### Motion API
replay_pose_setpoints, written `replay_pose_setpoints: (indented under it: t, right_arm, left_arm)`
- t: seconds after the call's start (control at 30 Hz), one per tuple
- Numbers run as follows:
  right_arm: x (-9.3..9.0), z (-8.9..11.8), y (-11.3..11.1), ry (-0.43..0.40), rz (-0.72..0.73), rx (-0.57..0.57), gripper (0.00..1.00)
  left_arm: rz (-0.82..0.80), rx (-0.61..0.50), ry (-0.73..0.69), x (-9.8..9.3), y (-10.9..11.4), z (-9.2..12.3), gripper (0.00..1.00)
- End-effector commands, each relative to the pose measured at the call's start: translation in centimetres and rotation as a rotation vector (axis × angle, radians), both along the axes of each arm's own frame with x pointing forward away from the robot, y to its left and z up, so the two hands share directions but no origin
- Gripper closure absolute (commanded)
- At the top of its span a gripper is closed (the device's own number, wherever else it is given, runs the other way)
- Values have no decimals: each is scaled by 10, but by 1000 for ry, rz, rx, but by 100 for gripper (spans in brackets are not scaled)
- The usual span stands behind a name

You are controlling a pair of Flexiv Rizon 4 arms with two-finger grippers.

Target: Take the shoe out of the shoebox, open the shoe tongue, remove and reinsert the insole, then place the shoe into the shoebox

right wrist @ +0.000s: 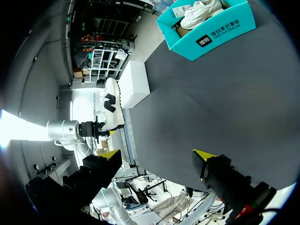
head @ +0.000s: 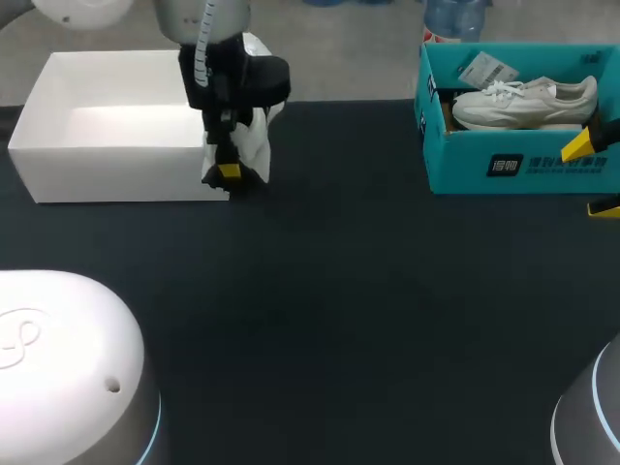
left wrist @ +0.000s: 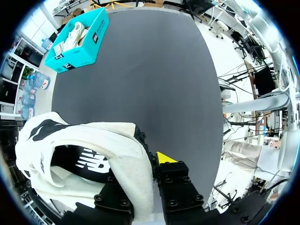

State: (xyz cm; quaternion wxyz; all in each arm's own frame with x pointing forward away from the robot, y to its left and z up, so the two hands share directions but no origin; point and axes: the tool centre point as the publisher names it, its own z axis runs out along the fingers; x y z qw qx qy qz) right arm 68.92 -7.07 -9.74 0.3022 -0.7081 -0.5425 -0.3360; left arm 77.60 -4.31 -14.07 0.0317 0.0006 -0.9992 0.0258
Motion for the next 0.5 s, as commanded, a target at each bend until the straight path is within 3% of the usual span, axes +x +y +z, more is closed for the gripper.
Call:
replay_pose_setpoints:
  t: [0.03,0.3,0.5]
  right_arm:
    - [0,-1,0,1,-1,-1,0]
    - [0,-1,0,1,-1,-1,0]
    - [0,-1,0,1,-1,-1,0]
  left_arm:
    - [9,-67,-8,14,58,6,100]
    - [28,-26,45,63,127,7,100]
    - [59,-8,49,87,172,5,100]
